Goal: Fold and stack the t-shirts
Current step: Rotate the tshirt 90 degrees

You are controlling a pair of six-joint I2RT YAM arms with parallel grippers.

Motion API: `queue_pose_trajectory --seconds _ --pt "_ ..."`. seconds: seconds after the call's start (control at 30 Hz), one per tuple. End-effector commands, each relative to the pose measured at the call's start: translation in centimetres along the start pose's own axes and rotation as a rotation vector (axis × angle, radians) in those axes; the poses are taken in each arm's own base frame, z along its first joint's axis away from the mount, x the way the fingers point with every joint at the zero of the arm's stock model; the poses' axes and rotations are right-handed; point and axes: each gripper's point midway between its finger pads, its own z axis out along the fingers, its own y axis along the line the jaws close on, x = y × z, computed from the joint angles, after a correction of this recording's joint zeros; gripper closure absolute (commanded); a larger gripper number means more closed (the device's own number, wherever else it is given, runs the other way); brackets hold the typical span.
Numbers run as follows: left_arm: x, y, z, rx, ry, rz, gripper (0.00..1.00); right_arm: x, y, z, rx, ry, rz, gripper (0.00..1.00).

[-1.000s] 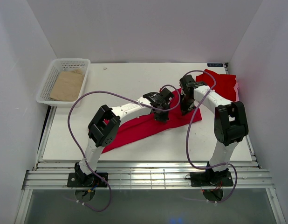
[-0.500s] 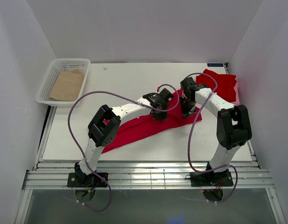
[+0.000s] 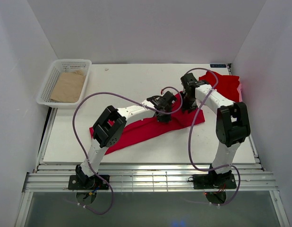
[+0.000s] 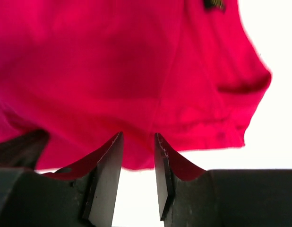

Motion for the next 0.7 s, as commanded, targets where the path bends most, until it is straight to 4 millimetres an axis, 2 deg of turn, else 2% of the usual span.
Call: queue_pose_trajectory --seconds 0.0,0.13,0.37,0.53,0.63,0.67 --pt "0.0 -0.6 0.1 0.023 -0.010 -0.002 1.00 -3.4 -0.3 0.0 0.029 -0.064 -0.013 0.61" --pt "0.9 0.2 0.7 0.003 0.011 0.006 1.00 -4.0 -0.3 1.2 0.026 -0.044 -0.010 0.61" --pt "1.2 0.3 0.4 0.005 0.017 0.009 1.00 -3.0 -1.2 3.8 0.063 0.013 -0.017 0.62" --pt "1.4 0.6 0.1 0.003 0.018 0.028 1.00 -2.8 -2.2 4.7 0.067 0.022 -0.006 0.63" --pt "2.3 1.3 0.2 -0.011 0.037 0.031 1.00 -2.8 -2.6 5.4 0.071 0.038 -0.001 0.72" --pt "2.5 1.5 0.2 -0.015 0.041 0.032 1.00 -2.7 -2.6 5.8 0.073 0.046 -0.002 0.79"
